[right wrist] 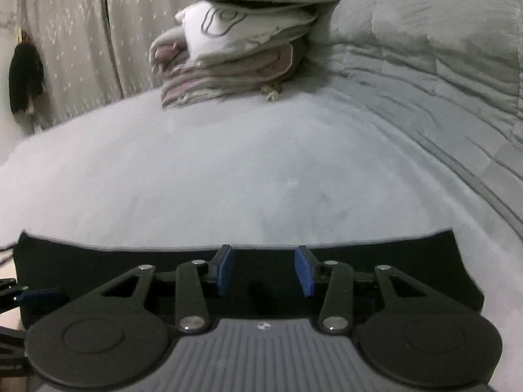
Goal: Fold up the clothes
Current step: 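Stretch the black sleeve between both grippers and lower it onto the bed, then open both grippers, release the sleeve and lift away from the shirt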
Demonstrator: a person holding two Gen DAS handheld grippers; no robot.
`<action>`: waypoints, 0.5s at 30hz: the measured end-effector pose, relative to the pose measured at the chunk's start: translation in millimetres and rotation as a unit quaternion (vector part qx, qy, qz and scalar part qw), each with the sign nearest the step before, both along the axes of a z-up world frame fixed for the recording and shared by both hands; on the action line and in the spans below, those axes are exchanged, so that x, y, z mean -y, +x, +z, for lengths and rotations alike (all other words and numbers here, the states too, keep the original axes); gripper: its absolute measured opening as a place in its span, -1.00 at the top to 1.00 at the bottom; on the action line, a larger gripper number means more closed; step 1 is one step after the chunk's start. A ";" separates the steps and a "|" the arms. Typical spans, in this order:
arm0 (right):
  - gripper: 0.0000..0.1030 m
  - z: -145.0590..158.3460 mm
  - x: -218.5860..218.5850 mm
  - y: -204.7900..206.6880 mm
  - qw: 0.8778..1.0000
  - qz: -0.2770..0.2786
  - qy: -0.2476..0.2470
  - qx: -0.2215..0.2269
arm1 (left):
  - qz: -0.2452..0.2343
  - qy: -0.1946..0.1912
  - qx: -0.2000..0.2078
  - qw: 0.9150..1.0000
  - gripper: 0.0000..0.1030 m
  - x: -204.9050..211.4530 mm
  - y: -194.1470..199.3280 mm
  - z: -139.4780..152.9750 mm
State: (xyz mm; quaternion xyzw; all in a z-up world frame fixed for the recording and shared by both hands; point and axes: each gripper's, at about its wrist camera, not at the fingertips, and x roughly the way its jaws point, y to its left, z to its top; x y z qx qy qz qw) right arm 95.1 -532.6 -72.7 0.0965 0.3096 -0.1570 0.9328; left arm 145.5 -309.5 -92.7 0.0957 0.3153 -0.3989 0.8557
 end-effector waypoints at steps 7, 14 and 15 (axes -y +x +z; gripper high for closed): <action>0.18 -11.1 39.0 -21.8 0.996 -0.073 -0.006 -0.040 | -0.010 -0.011 -0.009 1.000 -0.24 -17.1 -25.2 -3.2; 0.21 5.2 82.0 -53.8 0.987 -0.155 0.003 -0.034 | 0.006 0.001 0.009 1.000 -0.29 -56.0 -58.5 22.2; 0.20 10.9 81.6 -58.2 0.987 -0.159 0.003 -0.026 | 0.009 0.002 0.011 1.000 -0.30 -61.6 -63.3 25.8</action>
